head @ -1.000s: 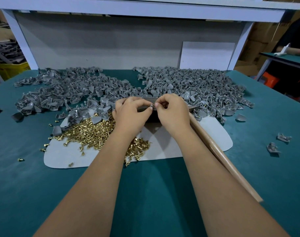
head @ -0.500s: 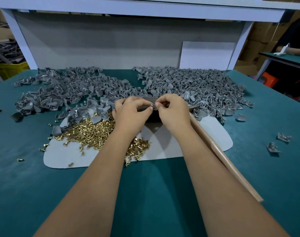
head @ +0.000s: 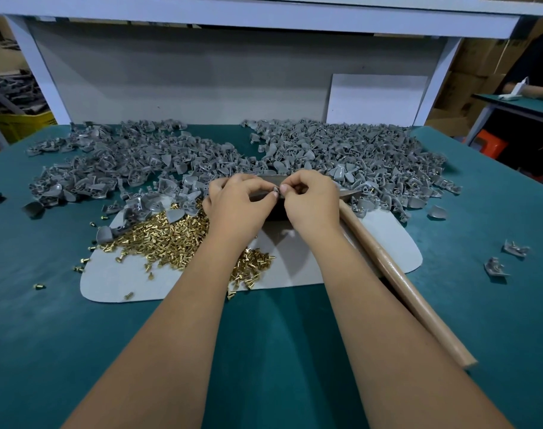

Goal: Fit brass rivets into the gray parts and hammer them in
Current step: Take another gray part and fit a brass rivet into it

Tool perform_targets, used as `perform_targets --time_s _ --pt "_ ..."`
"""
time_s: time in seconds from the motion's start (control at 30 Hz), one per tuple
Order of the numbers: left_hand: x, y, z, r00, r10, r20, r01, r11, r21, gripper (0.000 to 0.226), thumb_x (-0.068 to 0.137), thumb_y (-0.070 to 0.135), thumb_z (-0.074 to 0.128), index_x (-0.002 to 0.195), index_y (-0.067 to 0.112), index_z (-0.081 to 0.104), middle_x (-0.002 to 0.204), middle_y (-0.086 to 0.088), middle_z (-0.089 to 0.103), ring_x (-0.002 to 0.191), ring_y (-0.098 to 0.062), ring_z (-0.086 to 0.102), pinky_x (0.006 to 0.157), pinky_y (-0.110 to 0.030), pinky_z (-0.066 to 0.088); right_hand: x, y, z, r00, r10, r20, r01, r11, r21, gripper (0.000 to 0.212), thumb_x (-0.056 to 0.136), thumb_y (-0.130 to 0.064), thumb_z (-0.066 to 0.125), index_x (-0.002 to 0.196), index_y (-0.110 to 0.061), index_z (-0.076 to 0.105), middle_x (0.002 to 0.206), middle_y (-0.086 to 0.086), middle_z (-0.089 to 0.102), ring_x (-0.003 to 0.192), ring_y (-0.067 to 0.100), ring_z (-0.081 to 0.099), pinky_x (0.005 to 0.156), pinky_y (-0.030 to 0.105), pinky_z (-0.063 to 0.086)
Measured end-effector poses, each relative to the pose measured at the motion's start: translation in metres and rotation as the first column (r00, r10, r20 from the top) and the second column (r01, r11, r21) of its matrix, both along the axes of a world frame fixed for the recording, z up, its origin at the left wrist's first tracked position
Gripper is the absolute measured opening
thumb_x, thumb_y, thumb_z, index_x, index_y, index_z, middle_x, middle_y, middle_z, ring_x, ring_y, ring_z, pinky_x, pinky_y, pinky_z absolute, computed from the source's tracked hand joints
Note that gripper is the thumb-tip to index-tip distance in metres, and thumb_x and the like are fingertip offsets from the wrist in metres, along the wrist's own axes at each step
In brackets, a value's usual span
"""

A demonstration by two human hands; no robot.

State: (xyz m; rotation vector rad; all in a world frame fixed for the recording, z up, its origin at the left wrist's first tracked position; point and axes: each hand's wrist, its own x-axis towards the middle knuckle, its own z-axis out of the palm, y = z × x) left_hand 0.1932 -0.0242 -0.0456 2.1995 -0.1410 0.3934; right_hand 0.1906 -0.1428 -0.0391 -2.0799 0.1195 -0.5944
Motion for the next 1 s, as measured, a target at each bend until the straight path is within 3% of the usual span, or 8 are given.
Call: perform_targets --time_s 0.27,0.4,0.57,0.7,0.87,1.0 --pt "0.000 0.001 -0.002 1.000 0.011 0.001 -0.011 1.000 -0.018 0.019 0.086 0.050 0.067 0.071 0.056 0.058 0.123 0.022 0.058 0.127 -0.019 0.028 0.106 -0.044 0.021 -0.001 -0.004 -0.006 0.996 0.063 0.060 -0.063 0.998 0.001 0.014 0.086 -0.014 0.065 0.076 -0.022 0.067 0.085 -0.007 0.063 0.099 0.024 0.055 0.085 0.042 0.048" --pt "0.001 0.001 -0.002 1.000 0.009 -0.002 -0.009 1.000 -0.022 0.012 0.087 0.048 0.066 0.077 0.053 0.062 0.121 0.022 0.058 0.127 -0.018 0.028 0.106 -0.042 0.019 -0.003 -0.008 0.000 0.993 0.102 0.058 -0.101 0.994 -0.032 0.013 0.087 -0.013 0.062 0.082 -0.021 0.072 0.086 -0.009 0.065 0.094 0.016 0.058 0.084 0.033 0.048" --pt "0.002 0.000 -0.003 1.000 0.015 -0.008 -0.015 1.000 -0.024 0.007 0.089 0.045 0.066 0.084 0.049 0.064 0.124 0.021 0.058 0.128 -0.018 0.027 0.106 -0.041 0.017 -0.004 -0.009 0.004 0.997 0.071 0.021 -0.074 0.962 0.261 0.020 0.092 -0.016 0.056 0.100 -0.019 0.074 0.093 -0.009 0.070 0.089 0.004 0.060 0.078 0.022 0.045" --pt "0.001 0.000 -0.002 1.000 0.014 -0.002 -0.014 1.000 -0.002 0.008 0.090 0.042 0.065 0.086 0.049 0.063 0.126 0.019 0.057 0.131 -0.018 0.026 0.105 -0.040 0.015 -0.003 -0.008 0.004 0.997 0.075 0.028 -0.078 0.988 0.137 0.015 0.089 -0.018 0.060 0.094 -0.022 0.073 0.085 -0.015 0.066 0.082 -0.001 0.058 0.071 0.017 0.044" --pt "0.000 0.001 -0.001 1.000 0.008 0.017 -0.009 0.999 0.038 0.008 0.091 0.043 0.063 0.088 0.050 0.064 0.127 0.018 0.056 0.130 -0.017 0.025 0.104 -0.041 0.015 0.001 -0.002 0.004 0.998 0.053 0.045 -0.049 0.995 -0.089 0.009 0.084 -0.020 0.066 0.080 -0.025 0.072 0.085 -0.008 0.066 0.086 0.013 0.059 0.078 0.033 0.049" --pt "-0.001 0.000 -0.002 1.000 0.009 0.021 -0.009 0.999 0.030 0.007 0.090 0.046 0.064 0.084 0.050 0.063 0.123 0.019 0.056 0.129 -0.017 0.025 0.104 -0.042 0.016 0.002 -0.004 0.002 0.998 0.045 0.050 -0.043 0.998 -0.052 0.010 0.084 -0.014 0.068 0.077 -0.020 0.071 0.083 -0.006 0.063 0.083 0.015 0.058 0.078 0.035 0.048"
